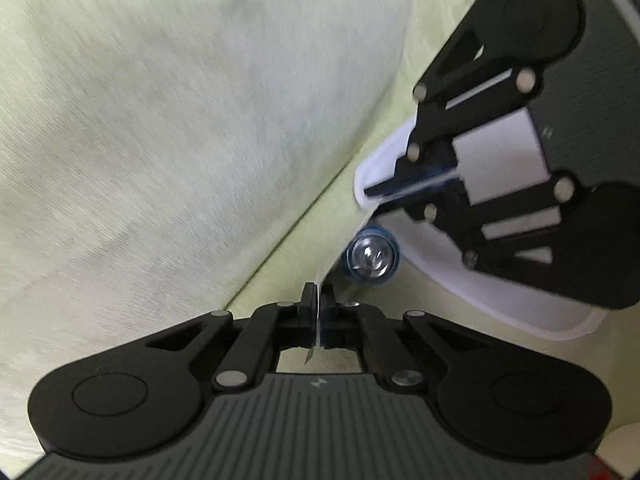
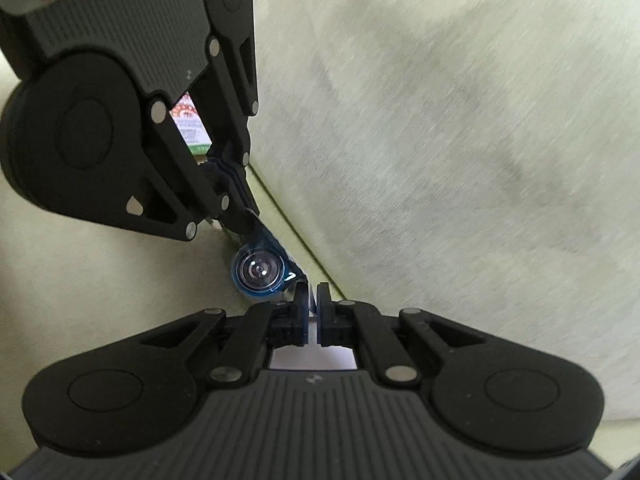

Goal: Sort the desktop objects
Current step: 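Pinch the white blister card with the left gripper while the right gripper pinches it too, then lift and carry the blister card over the white bin with both grippers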

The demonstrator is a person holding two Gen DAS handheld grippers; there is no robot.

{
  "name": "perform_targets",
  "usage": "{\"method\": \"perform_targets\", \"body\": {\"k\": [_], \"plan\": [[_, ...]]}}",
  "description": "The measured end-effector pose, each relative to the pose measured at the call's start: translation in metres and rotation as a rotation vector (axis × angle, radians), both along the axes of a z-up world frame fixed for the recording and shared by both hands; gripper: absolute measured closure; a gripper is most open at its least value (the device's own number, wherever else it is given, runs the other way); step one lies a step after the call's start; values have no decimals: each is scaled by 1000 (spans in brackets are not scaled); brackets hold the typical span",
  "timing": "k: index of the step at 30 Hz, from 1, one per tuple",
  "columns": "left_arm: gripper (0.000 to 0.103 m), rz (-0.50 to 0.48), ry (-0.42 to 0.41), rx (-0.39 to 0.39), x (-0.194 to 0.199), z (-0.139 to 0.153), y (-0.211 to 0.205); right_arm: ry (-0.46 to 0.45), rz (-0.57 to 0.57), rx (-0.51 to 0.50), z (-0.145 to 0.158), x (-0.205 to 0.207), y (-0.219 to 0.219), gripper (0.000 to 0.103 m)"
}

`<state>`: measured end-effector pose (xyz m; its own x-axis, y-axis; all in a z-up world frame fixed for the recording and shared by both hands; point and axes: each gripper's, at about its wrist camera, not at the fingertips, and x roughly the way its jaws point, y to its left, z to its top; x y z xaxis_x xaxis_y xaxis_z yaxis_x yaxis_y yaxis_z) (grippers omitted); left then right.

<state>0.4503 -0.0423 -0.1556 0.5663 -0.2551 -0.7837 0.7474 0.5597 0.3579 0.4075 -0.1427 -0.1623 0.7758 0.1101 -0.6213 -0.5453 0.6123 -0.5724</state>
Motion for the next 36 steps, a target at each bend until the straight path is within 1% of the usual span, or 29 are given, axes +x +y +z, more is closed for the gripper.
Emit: {"method": "perform_targets", "body": {"k": [3, 6, 8, 12, 15, 18, 21, 26, 31, 33, 34, 35, 36], "plan": [[103, 13, 10, -3, 8, -11, 1, -11, -8, 20, 0, 5, 0, 101], [103, 42, 31, -53, 14, -5, 8, -29, 0, 13, 0, 3, 1, 101], [103, 50, 38, -71, 14, 1, 12, -35, 6, 15, 5, -2, 2, 102], [103, 41, 30, -98, 2, 26, 17, -68, 8, 22, 17, -12, 0, 102], [103, 43, 4, -124, -12, 50, 23, -99, 12, 44, 41, -28, 3, 102], [103, 59, -25, -175, -30, 83, 35, -142, 23, 55, 67, -47, 6, 102], [103, 66, -55, -212, -53, 114, 43, -182, 32, 79, 98, -70, 9, 102], [103, 79, -91, -242, -101, 165, 59, -234, 47, 123, 149, -118, 19, 101], [103, 85, -110, -241, -167, 207, 65, -244, 67, 157, 182, -177, 29, 101], [103, 94, -111, -240, -191, 204, 61, -244, 76, 169, 192, -202, 33, 101], [103, 99, -112, -241, -210, 209, 57, -244, 81, 175, 196, -214, 35, 101], [103, 104, -113, -242, -227, 208, 55, -243, 85, 179, 200, -227, 37, 101], [103, 109, -113, -243, -240, 197, 57, -242, 89, 184, 203, -239, 39, 101]]}}
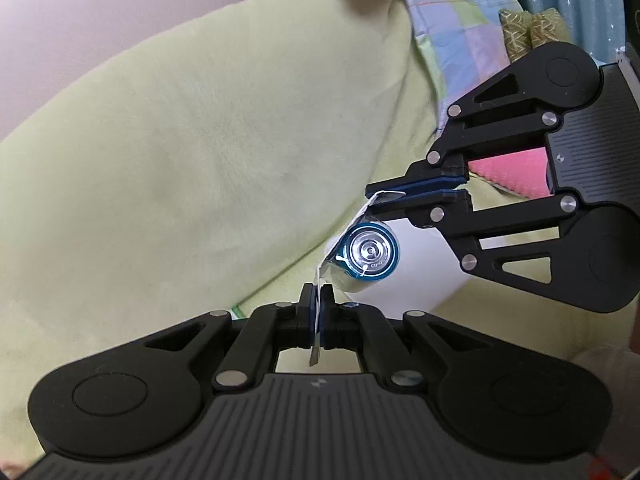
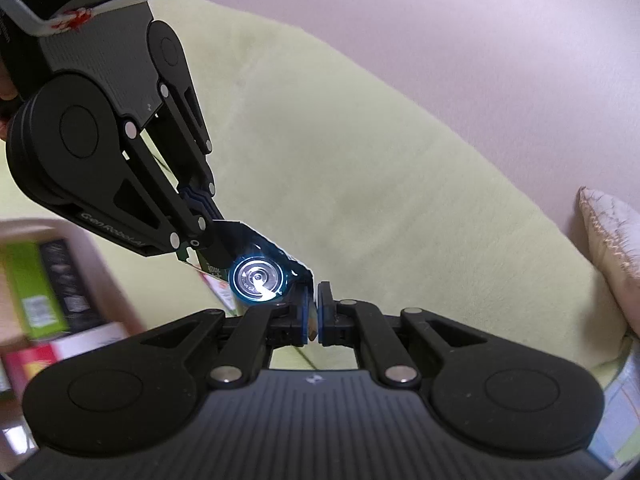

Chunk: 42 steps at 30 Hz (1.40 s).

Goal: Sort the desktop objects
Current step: 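Lift and carry the blister card over the white bin with both grippers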

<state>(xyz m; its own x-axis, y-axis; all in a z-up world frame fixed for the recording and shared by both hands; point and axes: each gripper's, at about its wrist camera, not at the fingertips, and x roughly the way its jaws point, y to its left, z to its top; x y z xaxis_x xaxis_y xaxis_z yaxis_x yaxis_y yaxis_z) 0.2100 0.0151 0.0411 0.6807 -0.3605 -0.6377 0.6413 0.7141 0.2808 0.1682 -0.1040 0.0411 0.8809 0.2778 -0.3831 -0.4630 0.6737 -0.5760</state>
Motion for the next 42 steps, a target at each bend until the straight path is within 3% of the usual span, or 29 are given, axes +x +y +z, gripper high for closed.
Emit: {"method": "perform_targets", "body": {"k": [7, 9, 16, 18, 28, 31, 38, 42], "plan": [[103, 66, 60, -36, -69, -9, 8, 51, 14, 39, -6, -60, 14, 101], [103, 90, 88, -55, -93, -16, 9, 74, 10, 49, -10, -106, 2, 101], [103, 169, 170, -121, -107, -57, -5, 169, -44, 129, -43, -140, -6, 101], [103, 191, 208, -141, -111, -72, -4, 212, -59, 148, -68, -126, -12, 100], [103, 293, 339, -207, -113, -122, 8, 338, -102, 140, -119, -130, -33, 98], [103, 307, 375, -216, -109, -134, 8, 378, -115, 147, -122, -106, -29, 98], [103, 339, 391, -203, -102, -156, 2, 433, -124, 117, -138, -97, -24, 98], [103, 318, 398, -236, -107, -162, -1, 451, -103, 131, -142, -91, -18, 99]]}}
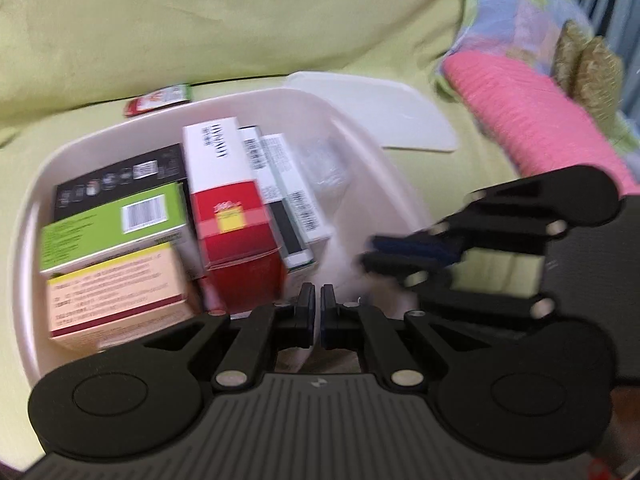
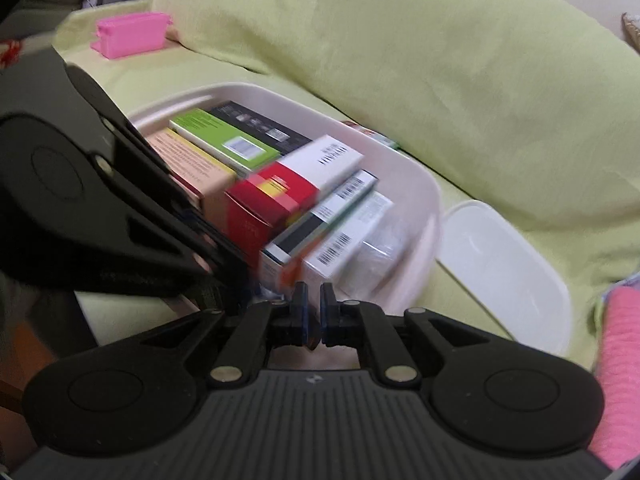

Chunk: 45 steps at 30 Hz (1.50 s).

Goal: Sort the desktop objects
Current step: 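Lift and carry the blister card over the white bin with both grippers, then lower the blister card into the bin and open both grippers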

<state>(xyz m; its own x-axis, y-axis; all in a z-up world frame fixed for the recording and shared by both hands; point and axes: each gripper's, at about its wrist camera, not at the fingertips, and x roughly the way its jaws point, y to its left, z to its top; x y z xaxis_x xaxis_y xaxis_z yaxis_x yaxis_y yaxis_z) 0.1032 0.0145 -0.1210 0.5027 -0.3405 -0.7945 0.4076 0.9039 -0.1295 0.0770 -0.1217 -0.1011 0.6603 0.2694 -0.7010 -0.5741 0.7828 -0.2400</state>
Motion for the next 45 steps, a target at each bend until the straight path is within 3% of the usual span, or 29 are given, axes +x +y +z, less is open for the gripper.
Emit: {"method": "perform_targets", "body": {"k": [2, 6, 27, 45], "plan": [[103, 3, -8, 33, -1, -3, -4, -13, -12, -69, -4, 3, 5, 100], [103, 8, -2, 23, -2, -5, 0, 33, -35, 28, 1, 3, -7, 100], [103, 33, 32, 30, -6, -5, 6, 47, -74, 37, 3, -6, -14, 98], [102, 54, 8, 31, -17, 8, 10, 33, -87, 59, 13, -21, -12, 78]]}}
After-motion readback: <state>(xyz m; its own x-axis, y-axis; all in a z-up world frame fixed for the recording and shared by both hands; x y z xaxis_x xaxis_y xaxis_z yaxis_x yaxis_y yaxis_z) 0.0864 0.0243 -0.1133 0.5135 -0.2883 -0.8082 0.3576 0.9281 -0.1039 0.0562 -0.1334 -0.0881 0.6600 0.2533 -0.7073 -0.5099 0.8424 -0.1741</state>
